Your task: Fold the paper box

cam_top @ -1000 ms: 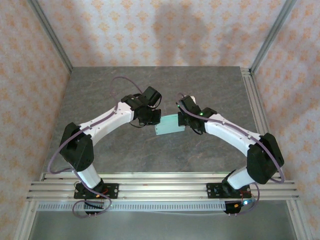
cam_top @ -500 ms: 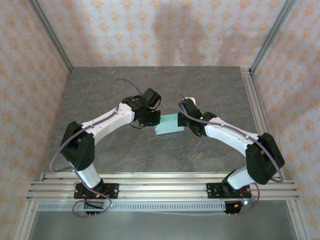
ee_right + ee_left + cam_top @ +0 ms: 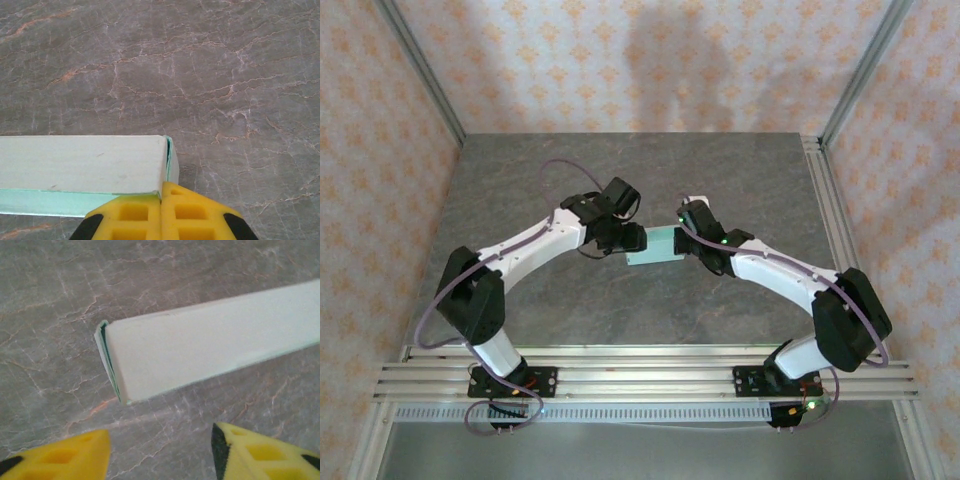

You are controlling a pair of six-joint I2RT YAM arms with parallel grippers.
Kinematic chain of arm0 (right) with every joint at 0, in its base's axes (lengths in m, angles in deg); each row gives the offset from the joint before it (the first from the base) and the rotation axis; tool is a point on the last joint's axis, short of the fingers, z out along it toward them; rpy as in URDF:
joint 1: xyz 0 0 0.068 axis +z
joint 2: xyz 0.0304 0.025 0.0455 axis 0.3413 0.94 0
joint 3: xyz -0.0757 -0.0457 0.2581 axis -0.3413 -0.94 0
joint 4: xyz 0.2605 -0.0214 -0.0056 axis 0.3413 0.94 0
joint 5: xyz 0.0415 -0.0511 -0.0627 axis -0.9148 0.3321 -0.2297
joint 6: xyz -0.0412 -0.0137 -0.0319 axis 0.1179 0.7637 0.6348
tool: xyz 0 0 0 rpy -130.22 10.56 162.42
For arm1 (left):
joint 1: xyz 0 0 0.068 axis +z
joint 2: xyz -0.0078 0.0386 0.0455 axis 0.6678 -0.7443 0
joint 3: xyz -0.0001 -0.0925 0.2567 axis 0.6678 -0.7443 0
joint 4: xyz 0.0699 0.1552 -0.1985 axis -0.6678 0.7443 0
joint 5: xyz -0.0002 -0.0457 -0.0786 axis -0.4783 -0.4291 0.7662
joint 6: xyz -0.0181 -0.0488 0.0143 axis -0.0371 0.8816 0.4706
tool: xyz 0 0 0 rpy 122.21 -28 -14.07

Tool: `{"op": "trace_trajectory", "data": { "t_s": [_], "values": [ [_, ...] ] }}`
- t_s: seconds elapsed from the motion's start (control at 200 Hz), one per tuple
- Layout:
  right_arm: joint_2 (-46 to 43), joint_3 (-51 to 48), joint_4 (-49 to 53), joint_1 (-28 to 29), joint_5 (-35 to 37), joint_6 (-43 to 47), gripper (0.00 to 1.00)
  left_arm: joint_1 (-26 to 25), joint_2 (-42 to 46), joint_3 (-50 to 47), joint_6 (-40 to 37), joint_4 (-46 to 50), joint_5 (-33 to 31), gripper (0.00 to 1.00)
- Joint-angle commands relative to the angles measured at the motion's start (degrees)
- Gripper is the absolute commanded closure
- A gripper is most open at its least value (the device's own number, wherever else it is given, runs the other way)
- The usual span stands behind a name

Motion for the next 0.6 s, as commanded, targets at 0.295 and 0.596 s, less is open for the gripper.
{"op": "trace_trajectory", "data": {
  "t_s": [0.295,0.596],
  "values": [
    [1.0,-1.4,1.7,0.5,-1.4,0.4,1.00,3.4,6.0,-0.6,9.1,-2.8,-4.0,0.20],
    [0.9,-0.6,2.6,0.5,-1.9,-0.4,1.00,5.7,4.0,-2.9,13.9,-9.8,1.6,0.24]
  ]
}}
